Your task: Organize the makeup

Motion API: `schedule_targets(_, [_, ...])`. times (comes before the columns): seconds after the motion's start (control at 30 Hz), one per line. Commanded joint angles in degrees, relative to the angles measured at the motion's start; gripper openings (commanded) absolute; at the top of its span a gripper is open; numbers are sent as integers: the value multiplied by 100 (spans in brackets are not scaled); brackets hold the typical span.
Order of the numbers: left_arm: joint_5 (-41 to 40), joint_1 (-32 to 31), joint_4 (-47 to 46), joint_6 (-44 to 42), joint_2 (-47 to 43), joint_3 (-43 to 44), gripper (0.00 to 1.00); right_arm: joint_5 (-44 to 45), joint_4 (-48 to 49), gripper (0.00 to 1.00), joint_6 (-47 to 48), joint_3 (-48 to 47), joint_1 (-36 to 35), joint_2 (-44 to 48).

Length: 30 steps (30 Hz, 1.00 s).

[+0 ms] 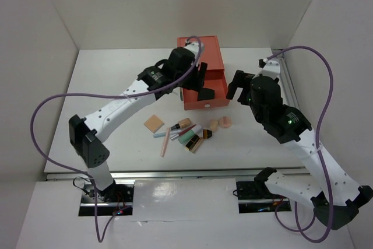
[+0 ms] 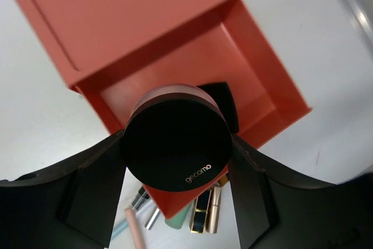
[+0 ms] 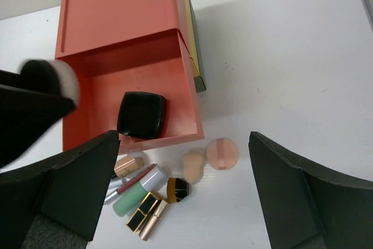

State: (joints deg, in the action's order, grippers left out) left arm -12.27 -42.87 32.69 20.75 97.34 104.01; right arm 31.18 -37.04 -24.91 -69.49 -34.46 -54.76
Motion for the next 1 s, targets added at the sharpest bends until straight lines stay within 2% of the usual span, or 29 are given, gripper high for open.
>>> schedule_targets(0.0, [102,-55,159,-142,232,277,70,178,-190,99,-111,103,36,176])
schedule_targets(0.03, [198,-55,159,-142,233,278,70,230,-251,99,-111,103,36,237])
schedule_targets(0.17, [199,-107,211,-90,426,331,84,231,-251,99,-172,155,36,291])
schedule_targets(0.2, [199,-107,212,-89,426,400,91,231,-304,99,-172,155,36,291])
schedule_targets(0.3, [260,-107,317,-89,488,593,100,-15,-304,99,126,155,36,229])
schedule_targets(0.47, [208,-107,370,-247,243,753,100,-760,-234,99,897,-177,36,-34])
schedule_targets(0.57, [-125,-107,484,-247,-74,805,100,-2025,-172,99,1600,-337,-60,-228])
schedule_targets(0.6, [-257,-107,563,-247,-388,597,100,-2507,-111,99,1699,-337,-139,-306])
schedule_targets(0.67, [-677,-55,634,-47,-1002,271,100,-2957,-59,99,1839,-337,-454,-482])
schedule_targets(0.7, [-767,50,686,68,-1233,-209,100,-3012,-58,99,1840,-337,-604,-552])
schedule_targets(0.77, [-960,173,686,505,-1733,-835,100,-2699,-128,99,1683,-188,-1158,-815])
schedule_targets(0.8, [-1074,174,686,700,-2214,-1534,100,-2548,-215,99,1604,-187,-1351,-912])
schedule_targets(0.87, [-1207,235,739,1322,-2665,-2276,100,-2223,-313,99,1367,110,-1982,-1071])
schedule_targets(0.97, [-1207,367,870,1781,-3273,-3402,100,-2221,-366,98,981,531,-2712,-1308])
